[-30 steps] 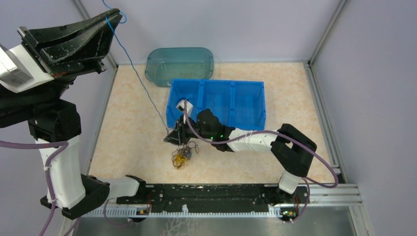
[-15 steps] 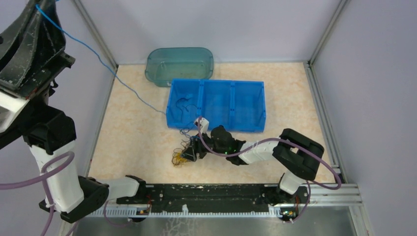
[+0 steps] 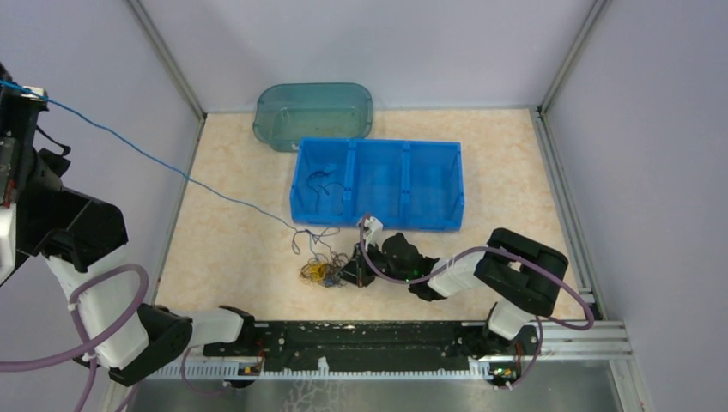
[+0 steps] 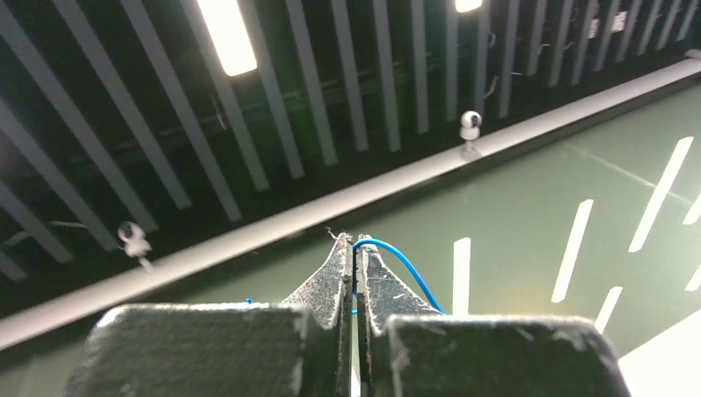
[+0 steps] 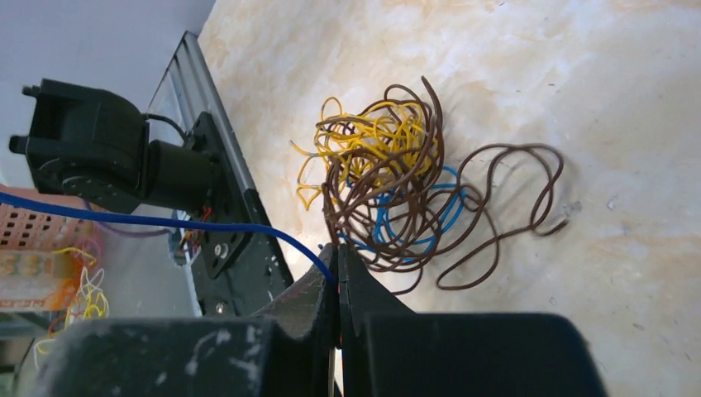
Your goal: Untangle the cables
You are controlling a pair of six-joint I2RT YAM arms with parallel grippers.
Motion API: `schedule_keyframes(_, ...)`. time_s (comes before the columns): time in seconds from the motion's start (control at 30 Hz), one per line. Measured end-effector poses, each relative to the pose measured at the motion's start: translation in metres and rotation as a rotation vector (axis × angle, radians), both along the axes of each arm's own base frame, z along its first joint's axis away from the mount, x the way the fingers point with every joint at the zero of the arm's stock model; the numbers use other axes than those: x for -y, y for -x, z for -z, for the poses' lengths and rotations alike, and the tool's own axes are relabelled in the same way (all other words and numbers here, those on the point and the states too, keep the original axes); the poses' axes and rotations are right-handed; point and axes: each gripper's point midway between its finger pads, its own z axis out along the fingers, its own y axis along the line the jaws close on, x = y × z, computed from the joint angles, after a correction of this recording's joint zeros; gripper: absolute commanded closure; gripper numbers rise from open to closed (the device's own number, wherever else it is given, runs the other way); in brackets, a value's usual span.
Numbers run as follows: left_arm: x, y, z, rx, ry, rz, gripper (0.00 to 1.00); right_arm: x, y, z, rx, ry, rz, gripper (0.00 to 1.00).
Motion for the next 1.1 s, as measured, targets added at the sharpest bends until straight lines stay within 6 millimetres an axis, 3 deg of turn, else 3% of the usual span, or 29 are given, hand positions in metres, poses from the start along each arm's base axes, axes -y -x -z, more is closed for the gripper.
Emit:
schedule_keyframes(0.37, -0.024, 0.041, -0.011, 0.263, 0.123, -0.284, 1.00, 0.022, -0.016, 0.000, 0.001, -0.003, 0.152, 1.00)
schedule_keyframes(0.67, -0.027, 0.054, -0.010, 0.376, 0.143, -0.495, 1.00, 0.083, -0.038, 0.033, -0.096, 0.086, 0.414, 1.00)
schedule_keyframes(0.87, -0.027, 0.050, -0.011, 0.372, 0.145, -0.536, 1.00, 0.122, -0.051, 0.035, -0.137, 0.151, 0.628, 1.00)
schedule_keyframes(1.1, -0.030, 0.043, -0.015, 0.385, 0.191, -0.585, 1.00, 0.169, -0.065, 0.062, -0.272, 0.202, 0.854, 1.00)
